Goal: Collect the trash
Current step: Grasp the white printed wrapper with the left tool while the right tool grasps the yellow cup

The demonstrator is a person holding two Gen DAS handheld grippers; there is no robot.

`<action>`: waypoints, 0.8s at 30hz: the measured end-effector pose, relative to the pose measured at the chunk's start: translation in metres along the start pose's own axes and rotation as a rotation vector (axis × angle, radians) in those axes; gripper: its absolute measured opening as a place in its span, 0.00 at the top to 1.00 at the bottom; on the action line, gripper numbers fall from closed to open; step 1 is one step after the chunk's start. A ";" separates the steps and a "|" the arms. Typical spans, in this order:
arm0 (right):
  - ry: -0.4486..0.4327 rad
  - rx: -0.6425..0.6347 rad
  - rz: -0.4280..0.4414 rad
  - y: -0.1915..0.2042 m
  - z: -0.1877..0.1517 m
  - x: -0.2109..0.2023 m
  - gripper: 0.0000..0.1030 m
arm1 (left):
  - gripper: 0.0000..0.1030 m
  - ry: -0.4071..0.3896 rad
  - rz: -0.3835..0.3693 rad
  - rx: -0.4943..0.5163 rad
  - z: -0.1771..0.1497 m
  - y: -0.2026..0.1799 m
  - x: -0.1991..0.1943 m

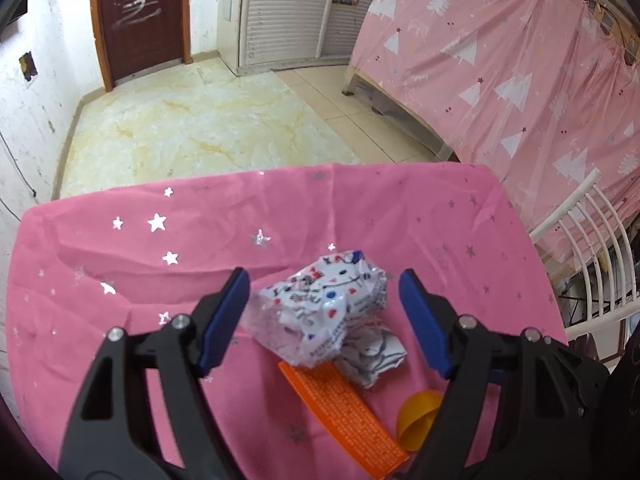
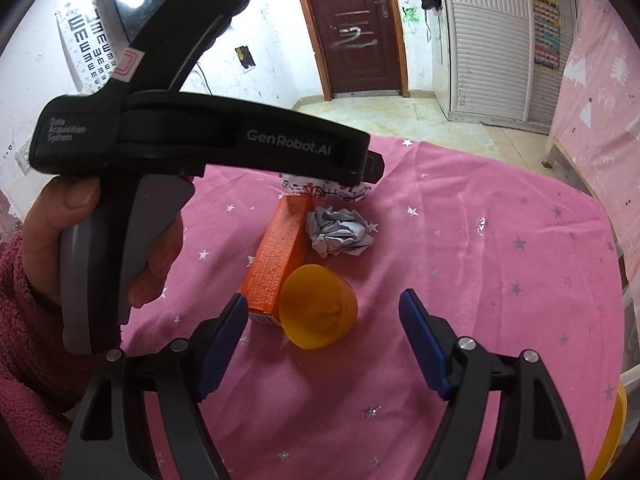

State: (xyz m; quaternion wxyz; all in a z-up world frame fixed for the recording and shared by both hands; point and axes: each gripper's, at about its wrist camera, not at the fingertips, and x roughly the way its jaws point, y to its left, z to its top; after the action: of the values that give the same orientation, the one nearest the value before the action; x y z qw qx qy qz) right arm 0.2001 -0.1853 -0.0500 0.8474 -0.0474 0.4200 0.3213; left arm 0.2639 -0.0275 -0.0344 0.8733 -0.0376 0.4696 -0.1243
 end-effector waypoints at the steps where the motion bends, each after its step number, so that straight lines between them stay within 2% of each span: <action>1: 0.005 0.005 -0.001 -0.001 0.001 0.002 0.31 | 0.30 0.001 0.002 0.003 0.000 0.000 0.001; 4: 0.008 0.019 -0.002 -0.003 0.002 0.003 0.31 | 0.41 0.009 0.001 0.014 0.000 0.000 0.004; 6: 0.004 0.031 -0.010 -0.004 0.004 0.004 0.31 | 0.53 0.007 0.009 0.030 -0.002 -0.002 0.003; 9: 0.006 0.035 -0.002 -0.006 0.004 0.006 0.38 | 0.61 0.006 0.011 0.052 -0.004 -0.008 0.003; 11: 0.003 0.036 0.018 -0.004 0.004 0.005 0.49 | 0.62 0.000 0.011 0.052 -0.004 -0.007 0.003; 13: 0.002 0.035 0.042 -0.003 0.003 0.002 0.64 | 0.62 -0.005 0.004 0.042 -0.004 -0.006 0.001; 14: -0.001 0.033 0.040 -0.003 0.003 0.001 0.66 | 0.62 -0.007 0.005 0.039 -0.004 -0.006 0.001; 24: -0.056 0.056 0.032 -0.003 -0.008 -0.019 0.66 | 0.62 -0.053 0.004 0.035 -0.002 -0.012 -0.021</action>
State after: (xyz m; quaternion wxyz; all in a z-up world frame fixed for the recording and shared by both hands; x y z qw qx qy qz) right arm 0.1880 -0.2000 -0.0419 0.8546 -0.0078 0.4055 0.3242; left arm 0.2491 -0.0337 -0.0163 0.8863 -0.0248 0.4439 -0.1298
